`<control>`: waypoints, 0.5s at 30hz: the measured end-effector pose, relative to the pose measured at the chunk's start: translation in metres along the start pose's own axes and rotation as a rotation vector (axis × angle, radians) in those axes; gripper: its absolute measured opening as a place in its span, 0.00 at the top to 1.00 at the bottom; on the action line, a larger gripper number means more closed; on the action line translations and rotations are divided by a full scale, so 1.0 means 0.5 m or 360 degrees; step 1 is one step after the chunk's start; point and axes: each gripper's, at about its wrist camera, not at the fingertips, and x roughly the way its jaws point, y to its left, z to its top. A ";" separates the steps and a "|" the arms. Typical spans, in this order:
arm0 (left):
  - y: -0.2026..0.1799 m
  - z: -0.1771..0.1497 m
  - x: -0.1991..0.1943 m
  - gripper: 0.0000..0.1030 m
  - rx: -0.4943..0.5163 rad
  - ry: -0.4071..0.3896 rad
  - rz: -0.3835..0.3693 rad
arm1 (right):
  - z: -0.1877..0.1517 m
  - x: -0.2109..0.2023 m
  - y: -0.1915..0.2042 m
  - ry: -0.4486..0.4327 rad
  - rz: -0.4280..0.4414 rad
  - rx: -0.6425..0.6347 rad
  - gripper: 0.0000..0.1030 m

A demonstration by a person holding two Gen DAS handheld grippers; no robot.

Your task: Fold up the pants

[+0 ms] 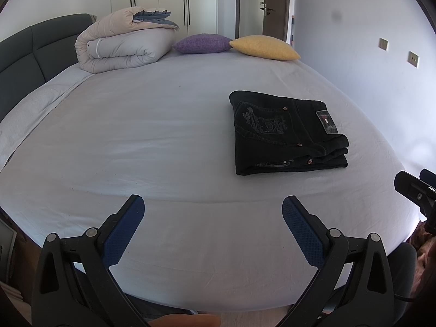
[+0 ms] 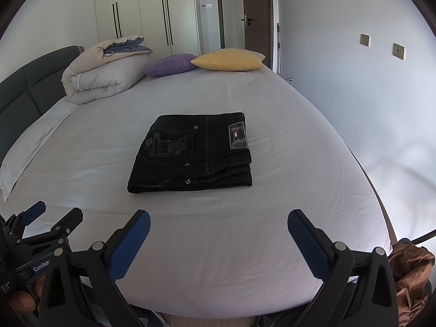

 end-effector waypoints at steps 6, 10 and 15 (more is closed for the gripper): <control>0.004 -0.004 0.002 0.00 0.0000 0.0001 0.0001 | -0.001 0.000 0.000 -0.0001 0.0000 0.0000 0.00; 0.004 -0.003 0.001 0.00 0.0003 0.0001 -0.0001 | -0.003 0.001 0.001 0.0001 0.0000 0.0001 0.00; 0.007 -0.005 -0.001 0.00 0.0004 0.0003 0.0001 | -0.004 0.001 0.001 0.0002 0.0001 0.0002 0.00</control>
